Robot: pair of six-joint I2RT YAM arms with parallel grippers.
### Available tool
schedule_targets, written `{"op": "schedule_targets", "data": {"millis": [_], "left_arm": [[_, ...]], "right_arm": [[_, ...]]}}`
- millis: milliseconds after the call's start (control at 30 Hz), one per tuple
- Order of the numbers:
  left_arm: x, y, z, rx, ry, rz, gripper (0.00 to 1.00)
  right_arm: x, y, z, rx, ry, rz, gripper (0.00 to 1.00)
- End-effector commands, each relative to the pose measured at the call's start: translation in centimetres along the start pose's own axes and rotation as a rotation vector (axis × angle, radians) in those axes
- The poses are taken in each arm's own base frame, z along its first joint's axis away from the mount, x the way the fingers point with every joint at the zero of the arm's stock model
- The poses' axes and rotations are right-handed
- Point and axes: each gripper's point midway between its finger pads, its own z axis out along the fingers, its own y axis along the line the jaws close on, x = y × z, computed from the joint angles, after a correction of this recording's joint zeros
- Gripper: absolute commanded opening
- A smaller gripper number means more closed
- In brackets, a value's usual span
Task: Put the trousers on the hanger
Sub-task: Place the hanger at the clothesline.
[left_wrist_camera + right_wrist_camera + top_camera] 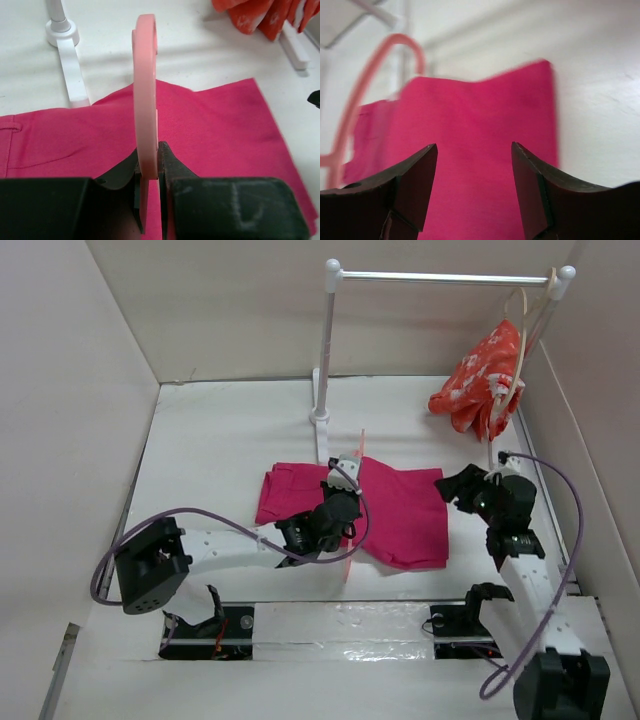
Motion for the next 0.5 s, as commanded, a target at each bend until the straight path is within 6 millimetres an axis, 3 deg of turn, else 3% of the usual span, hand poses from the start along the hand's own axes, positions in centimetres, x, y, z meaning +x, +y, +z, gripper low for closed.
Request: {"op": "schedule_targets", "data": {"millis": [0, 33, 100, 133, 233, 267, 300, 333, 467], "left_arm": [[-8.6, -2.3, -1.6, 0.080, -0.131, -0.193, 0.00], [-9.5, -2.4, -1.8, 0.088, -0.140, -0.216, 0.00], [-9.9, -2.6, -2.1, 0.097, -0.139, -0.249, 0.00], [-10.5, -2.6, -2.3, 0.103, -0.148, -0.264, 0.00], [-10.9, -2.6, -2.5, 0.109, -0.152, -0.278, 0.00], [-10.8, -2.6, -2.6, 0.109, -0.151, -0.280, 0.00], [-10.8, -2.6, -2.6, 0.113, -0.147, -0.288, 0.00], [-10.8, -2.5, -2.7, 0.116, -0.148, -0.293, 0.00], [-11.5, -2.5, -3.0, 0.117, -0.155, -0.304, 0.00]], "right_arm": [[-2.3, 6.8, -2.5, -0.174, -0.086, -0.002, 0.67], [-0.9, 9.8, -3.1, -0.278, -0.058, -0.002, 0.67], [0.7, 12.1, -3.7, -0.359, -0.051, 0.074, 0.68], [2.3, 14.6, -4.5, -0.449, -0.014, 0.073, 0.68], [4.0, 17.5, -4.9, -0.509, 0.018, 0.114, 0.69], [5.5, 19.5, -5.8, -0.569, 0.070, 0.103, 0.69], [5.4, 20.7, -6.0, -0.577, 0.062, 0.117, 0.69], [7.1, 22.3, -6.4, -0.612, 0.113, 0.103, 0.69], [8.6, 23.0, -4.4, -0.515, 0.116, 0.108, 0.66]]}}
